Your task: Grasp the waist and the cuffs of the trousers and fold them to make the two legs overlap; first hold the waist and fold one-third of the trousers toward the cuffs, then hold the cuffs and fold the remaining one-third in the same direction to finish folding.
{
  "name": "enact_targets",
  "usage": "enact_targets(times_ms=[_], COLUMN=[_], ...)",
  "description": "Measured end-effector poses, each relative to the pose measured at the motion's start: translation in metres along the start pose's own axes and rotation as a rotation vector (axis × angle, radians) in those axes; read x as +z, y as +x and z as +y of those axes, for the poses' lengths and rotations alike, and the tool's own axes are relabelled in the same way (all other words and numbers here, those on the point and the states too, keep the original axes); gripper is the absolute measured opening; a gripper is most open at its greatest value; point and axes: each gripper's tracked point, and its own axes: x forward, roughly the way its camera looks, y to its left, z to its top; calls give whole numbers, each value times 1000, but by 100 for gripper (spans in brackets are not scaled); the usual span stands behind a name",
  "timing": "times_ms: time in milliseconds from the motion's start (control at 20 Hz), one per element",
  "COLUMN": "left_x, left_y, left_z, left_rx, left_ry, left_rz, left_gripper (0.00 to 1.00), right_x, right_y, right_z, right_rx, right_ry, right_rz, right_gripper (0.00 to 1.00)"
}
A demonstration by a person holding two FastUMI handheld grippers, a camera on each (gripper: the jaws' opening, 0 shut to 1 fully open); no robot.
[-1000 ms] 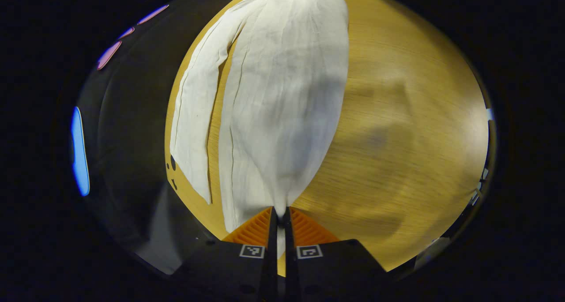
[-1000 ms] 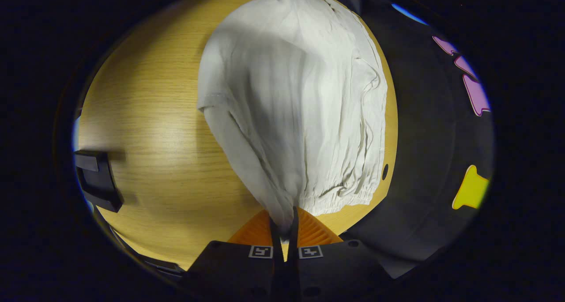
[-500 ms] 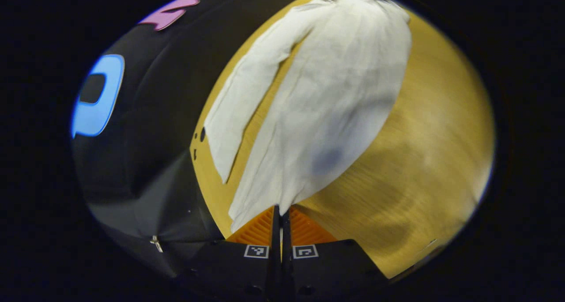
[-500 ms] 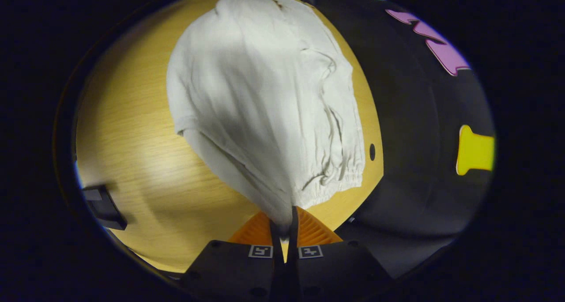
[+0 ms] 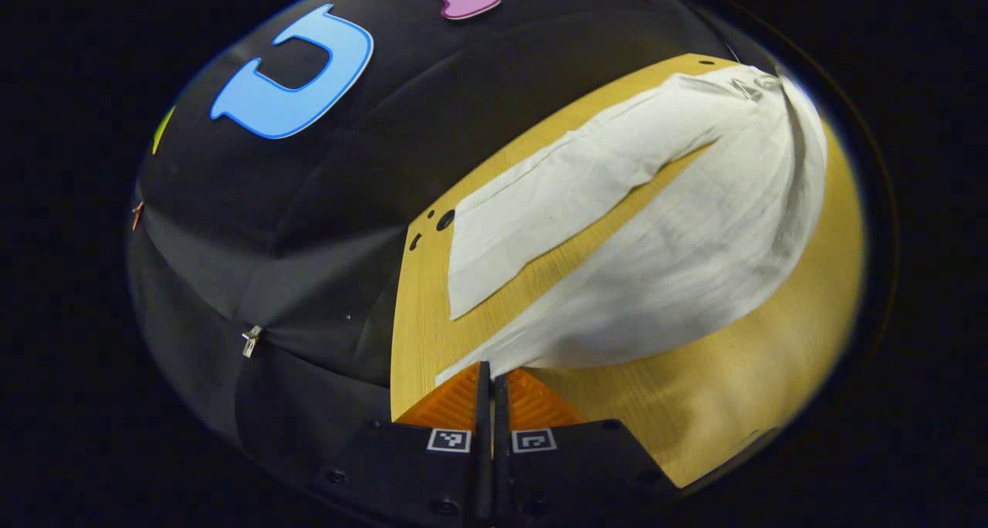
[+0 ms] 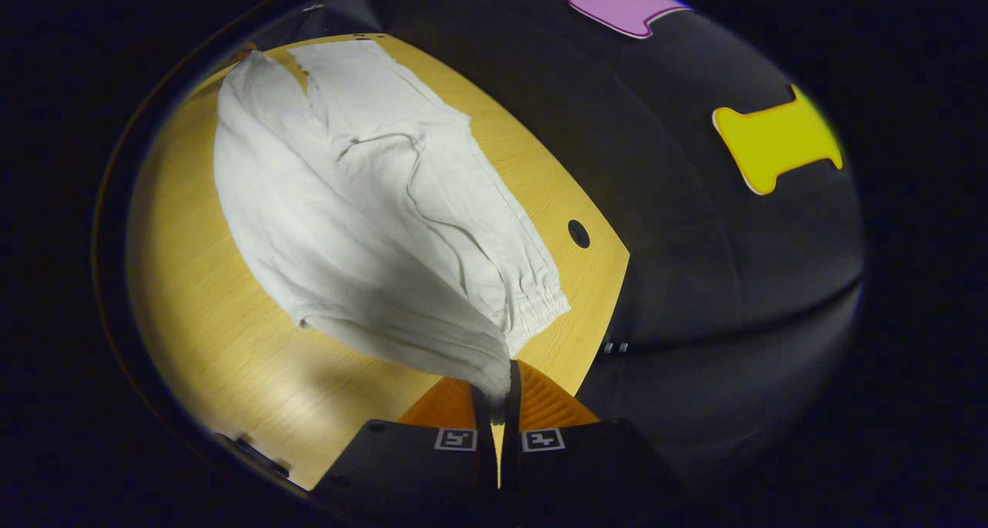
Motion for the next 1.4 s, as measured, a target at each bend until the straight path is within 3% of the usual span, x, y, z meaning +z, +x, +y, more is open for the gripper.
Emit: enact_targets(times_ms=[100, 150, 350, 500, 700, 750, 800, 850, 1100, 1300, 1350, 1400], left_x=[17, 27, 76, 122, 178, 187, 194, 199, 197, 188, 191, 192], left_y=[-6, -9, -27, -36, -2, 12, 25, 35, 96, 120, 120, 119], left_z=[7, 11, 25, 25, 47, 50, 53, 55, 46, 20, 17, 15], left_rx=[4, 8, 39, 15, -7, -16, -25, -37, -104, -136, -144, -151], left_ry=[-55, -82, -189, -345, -468, -490, -515, -539, -675, -711, -722, -729], left_rz=[-16, -29, -86, -128, -177, -184, -182, -173, -72, -22, -23, -27], left_gripper=[5, 5, 5, 5, 5, 5, 5, 5, 5, 5, 13, 17], right_x=[11, 17, 40, 61, 84, 87, 89, 89, 88, 83, 85, 87], right_y=[4, 6, 18, 31, 51, 55, 58, 64, 105, 130, 134, 138], right_z=[-10, -14, -34, -50, -69, -73, -77, -80, -88, -82, -81, -79], right_rx=[-14, -20, -31, -37, -33, -34, -38, -40, -40, -45, -38, -30], right_ry=[61, 89, 224, 379, 545, 582, 615, 633, 643, 788, 828, 861], right_rz=[-7, -10, -32, -49, -72, -74, -72, -60, -13, 35, 36, 33], right_gripper=[11, 6, 6, 6, 6, 1, 11, 6, 8, 27, 41, 49])
